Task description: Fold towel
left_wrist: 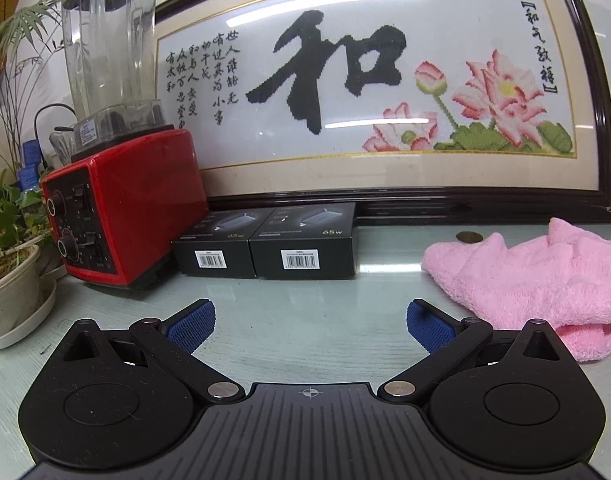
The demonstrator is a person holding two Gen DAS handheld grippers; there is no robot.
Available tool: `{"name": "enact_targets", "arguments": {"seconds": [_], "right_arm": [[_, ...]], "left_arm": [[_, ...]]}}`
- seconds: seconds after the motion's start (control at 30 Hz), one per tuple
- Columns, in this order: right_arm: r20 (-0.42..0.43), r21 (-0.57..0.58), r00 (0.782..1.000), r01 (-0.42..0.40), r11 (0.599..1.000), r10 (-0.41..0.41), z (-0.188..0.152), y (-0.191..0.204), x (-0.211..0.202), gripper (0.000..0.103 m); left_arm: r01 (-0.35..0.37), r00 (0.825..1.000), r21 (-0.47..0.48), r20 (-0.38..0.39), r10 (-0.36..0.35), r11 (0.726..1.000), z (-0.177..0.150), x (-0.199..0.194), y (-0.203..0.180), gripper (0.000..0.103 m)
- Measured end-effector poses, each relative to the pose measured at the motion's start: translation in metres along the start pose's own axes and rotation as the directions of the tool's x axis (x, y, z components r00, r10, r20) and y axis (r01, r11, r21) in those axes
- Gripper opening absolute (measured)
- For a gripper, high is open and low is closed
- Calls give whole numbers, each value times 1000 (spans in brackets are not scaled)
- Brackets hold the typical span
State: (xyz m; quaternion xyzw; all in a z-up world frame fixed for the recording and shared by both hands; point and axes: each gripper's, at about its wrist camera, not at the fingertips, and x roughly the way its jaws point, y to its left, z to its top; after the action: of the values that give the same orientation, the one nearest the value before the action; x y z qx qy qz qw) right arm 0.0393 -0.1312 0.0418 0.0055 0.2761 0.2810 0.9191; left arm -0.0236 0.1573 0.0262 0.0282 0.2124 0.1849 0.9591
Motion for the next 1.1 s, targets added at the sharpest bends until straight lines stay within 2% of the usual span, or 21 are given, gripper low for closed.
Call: {"name": "enact_targets", "arguments": {"seconds": [0.37, 0.7, 0.77, 0.8, 0.83, 0.9, 1.1], "right_arm": [[31, -30, 999, -4, 1000, 5, 0, 3, -3, 103], [46, -59, 999, 10, 998, -7, 2, 7, -7, 99], [47, -68, 999, 11, 998, -8, 2, 8, -8, 90], [45, -73, 999, 8, 997, -5, 3, 8, -9, 78], [44, -77, 999, 6, 997, -3, 3, 9, -10, 62], [41, -77, 999, 9, 997, -6, 4, 9, -11, 43], [41, -96, 999, -8, 995, 12, 3, 11, -17, 25]], "left_arm": [[-14, 999, 10, 45, 13, 1000, 0, -6, -2, 103], [-14, 999, 10, 46, 13, 1000, 0, -7, -2, 103], [-13, 999, 9, 45, 12, 1000, 0, -7, -2, 103], [-12, 999, 9, 44, 12, 1000, 0, -7, -2, 103], [-12, 999, 9, 44, 12, 1000, 0, -7, -2, 103], [-12, 999, 10, 43, 11, 1000, 0, -7, -2, 103], [-10, 1000, 4, 29, 10, 1000, 0, -5, 0, 103]]}}
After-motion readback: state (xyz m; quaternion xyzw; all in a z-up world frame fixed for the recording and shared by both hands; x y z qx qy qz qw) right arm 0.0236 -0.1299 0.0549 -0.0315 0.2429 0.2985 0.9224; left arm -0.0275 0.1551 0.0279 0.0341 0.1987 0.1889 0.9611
